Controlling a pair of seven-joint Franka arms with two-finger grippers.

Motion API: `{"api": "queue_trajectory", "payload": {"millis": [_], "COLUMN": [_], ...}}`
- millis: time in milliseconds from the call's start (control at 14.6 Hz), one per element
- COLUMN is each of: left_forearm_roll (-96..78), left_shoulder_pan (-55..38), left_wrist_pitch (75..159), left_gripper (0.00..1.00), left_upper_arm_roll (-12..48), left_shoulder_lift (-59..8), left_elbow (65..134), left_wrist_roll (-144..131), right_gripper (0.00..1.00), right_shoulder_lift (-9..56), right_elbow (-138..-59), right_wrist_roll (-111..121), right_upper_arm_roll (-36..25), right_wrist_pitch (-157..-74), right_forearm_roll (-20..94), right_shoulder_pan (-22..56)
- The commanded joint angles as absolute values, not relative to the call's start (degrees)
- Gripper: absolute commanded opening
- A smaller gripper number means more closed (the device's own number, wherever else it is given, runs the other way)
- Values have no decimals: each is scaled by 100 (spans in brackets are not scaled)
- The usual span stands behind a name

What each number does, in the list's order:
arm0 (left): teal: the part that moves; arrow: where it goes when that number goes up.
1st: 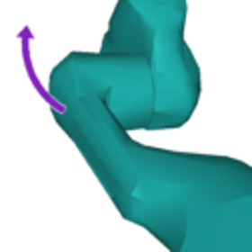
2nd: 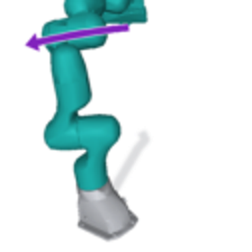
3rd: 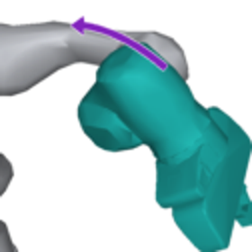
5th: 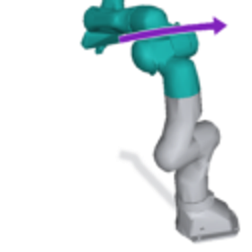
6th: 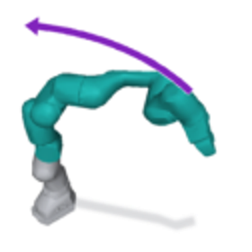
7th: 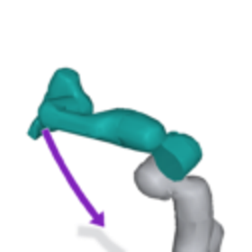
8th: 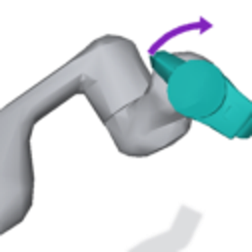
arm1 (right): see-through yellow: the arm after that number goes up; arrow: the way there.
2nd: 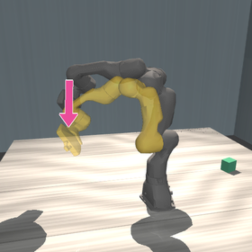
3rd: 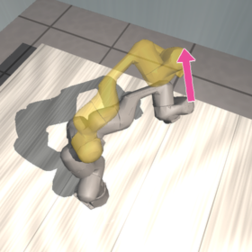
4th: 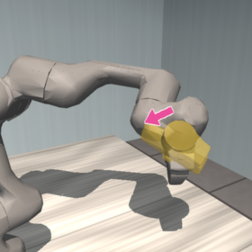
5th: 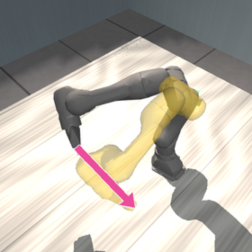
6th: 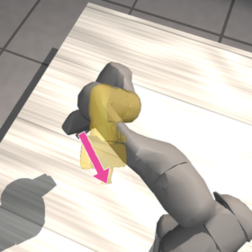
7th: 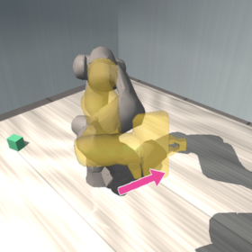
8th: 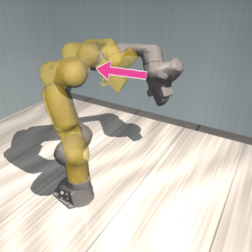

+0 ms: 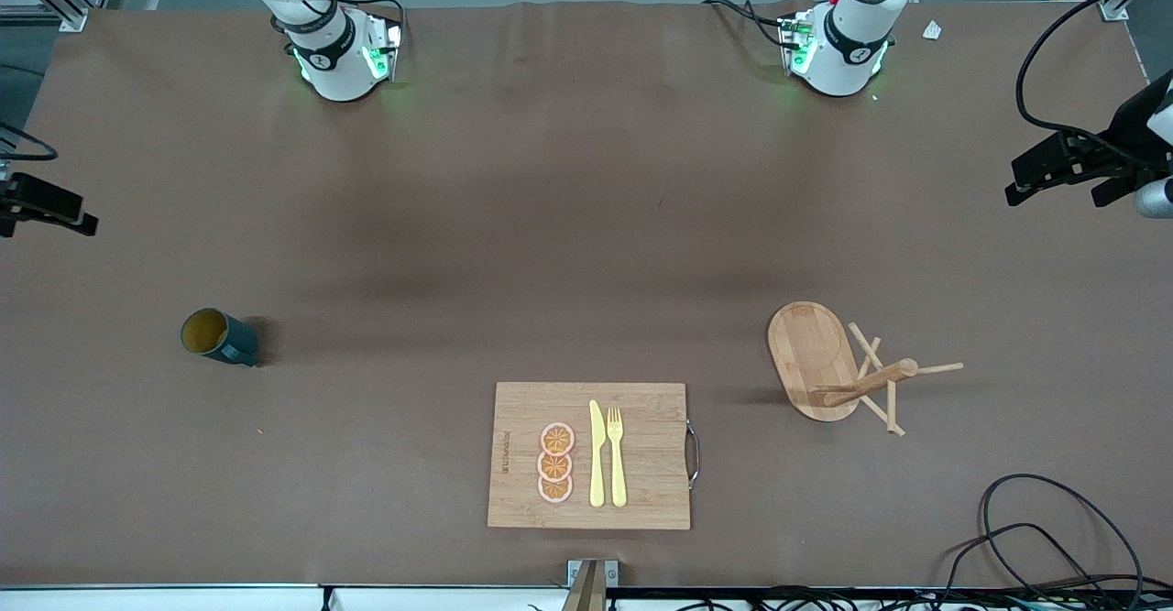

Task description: Transfer cup from left to right arm and place

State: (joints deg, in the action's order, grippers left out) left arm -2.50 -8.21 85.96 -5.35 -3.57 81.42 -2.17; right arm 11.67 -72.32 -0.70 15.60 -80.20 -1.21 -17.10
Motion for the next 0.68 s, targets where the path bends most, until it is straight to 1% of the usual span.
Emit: {"api": "queue_trajectory", "payload": {"millis": [0, 205, 479, 615], "left_forearm_roll": [-141, -141, -141, -132], "left_shoulder_pan": [-817, -817, -809, -817], "left_wrist_pitch": [8622, 8631, 8675, 8841], "left_gripper": [100, 100, 100, 100], "left_upper_arm_roll": [-519, -519, -519, -519], "left_shoulder_lift": [-325, -325, -325, -334], "left_elbow": [8130, 8130, 8130, 8138], "left_wrist_roll": [-246, -255, -246, -246], "right_gripper": [100, 100, 100, 100], "right_shoulder_lift": [1029, 906, 853, 853], "right_elbow": [-7269, -7312, -7321, -7321], "right_wrist_roll": [-589, -633, -1546, -1556], "right_upper_arm_roll": [1608, 1626, 1617, 1617], "right_wrist_pitch": [-7972, -7998, -7972, -7989], "right_forearm_roll": [-105, -106, -158, -167], "right_shoulder_pan": [-1521, -1433, -994, -967]}}
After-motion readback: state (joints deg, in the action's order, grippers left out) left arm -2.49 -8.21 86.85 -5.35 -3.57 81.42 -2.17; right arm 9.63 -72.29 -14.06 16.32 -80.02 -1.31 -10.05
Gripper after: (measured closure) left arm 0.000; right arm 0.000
